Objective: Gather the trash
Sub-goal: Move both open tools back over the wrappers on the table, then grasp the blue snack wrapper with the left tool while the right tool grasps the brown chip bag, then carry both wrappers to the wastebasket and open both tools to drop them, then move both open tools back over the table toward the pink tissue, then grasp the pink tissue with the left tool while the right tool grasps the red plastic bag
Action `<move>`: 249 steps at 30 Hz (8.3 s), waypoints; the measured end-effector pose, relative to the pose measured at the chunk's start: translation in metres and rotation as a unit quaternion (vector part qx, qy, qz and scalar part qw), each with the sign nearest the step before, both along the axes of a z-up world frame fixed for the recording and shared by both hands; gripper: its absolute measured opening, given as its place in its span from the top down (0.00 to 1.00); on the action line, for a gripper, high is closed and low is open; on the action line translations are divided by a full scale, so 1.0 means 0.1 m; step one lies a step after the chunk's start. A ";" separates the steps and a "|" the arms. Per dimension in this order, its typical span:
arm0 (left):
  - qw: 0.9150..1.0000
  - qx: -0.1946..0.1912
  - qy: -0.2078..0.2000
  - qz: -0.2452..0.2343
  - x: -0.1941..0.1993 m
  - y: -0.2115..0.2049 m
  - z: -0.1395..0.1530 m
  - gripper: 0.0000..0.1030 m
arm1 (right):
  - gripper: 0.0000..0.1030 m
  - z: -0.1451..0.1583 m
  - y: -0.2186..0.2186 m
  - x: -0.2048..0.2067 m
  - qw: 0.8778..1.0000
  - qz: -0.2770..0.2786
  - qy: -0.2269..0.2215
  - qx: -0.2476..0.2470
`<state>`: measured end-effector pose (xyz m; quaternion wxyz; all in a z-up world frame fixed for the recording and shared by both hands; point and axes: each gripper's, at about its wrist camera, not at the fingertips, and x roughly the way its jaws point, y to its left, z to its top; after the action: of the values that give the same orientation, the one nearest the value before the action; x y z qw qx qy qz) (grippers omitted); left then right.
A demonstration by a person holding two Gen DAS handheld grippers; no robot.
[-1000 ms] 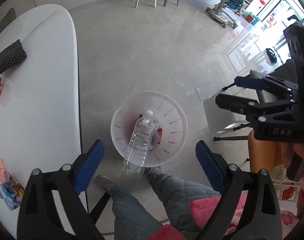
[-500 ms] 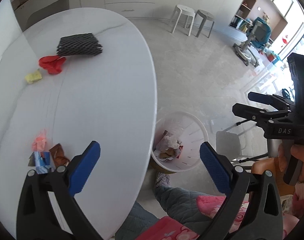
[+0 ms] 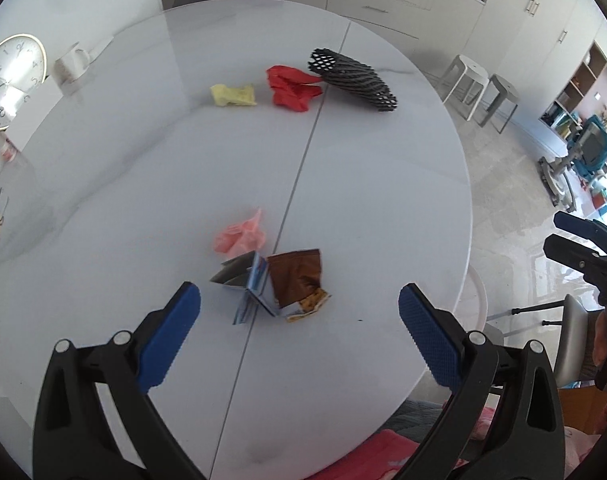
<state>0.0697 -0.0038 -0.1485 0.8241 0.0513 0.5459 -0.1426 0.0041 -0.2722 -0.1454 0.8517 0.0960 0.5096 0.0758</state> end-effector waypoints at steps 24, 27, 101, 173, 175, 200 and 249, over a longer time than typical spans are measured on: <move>0.997 -0.009 0.054 0.048 0.31 0.36 -0.58 0.08 | 0.03 -0.04 0.81 0.37 0.997 0.079 0.015 -0.021; 0.998 0.002 0.053 0.046 0.34 0.31 -0.64 0.08 | 0.03 -0.06 0.81 0.37 0.996 0.079 0.019 -0.021; 0.990 -0.005 0.045 -0.136 -0.09 -0.52 -0.22 0.77 | 0.61 -0.48 0.41 0.05 0.996 -0.037 0.060 -0.056; 1.000 -0.017 0.012 0.013 0.23 0.00 -0.11 0.11 | 0.03 -0.31 -0.06 0.05 0.997 -0.065 0.036 -0.023; 1.000 -0.011 0.011 0.018 0.24 0.07 -0.13 0.09 | 0.03 -0.28 0.05 0.11 0.998 -0.055 0.031 -0.023; 1.000 -0.004 0.022 0.008 0.46 0.27 -0.27 0.08 | 0.02 -0.13 0.61 0.51 0.999 -0.011 0.017 -0.036; 0.998 -0.005 0.042 0.044 0.82 0.50 -0.54 0.55 | 0.02 -0.38 1.39 1.93 0.987 0.158 0.019 0.010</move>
<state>0.1521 0.0461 -0.2027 0.8062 0.0172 0.5810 -0.1105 0.1970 -0.1327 -0.1832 0.8183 0.0241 0.5336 0.2121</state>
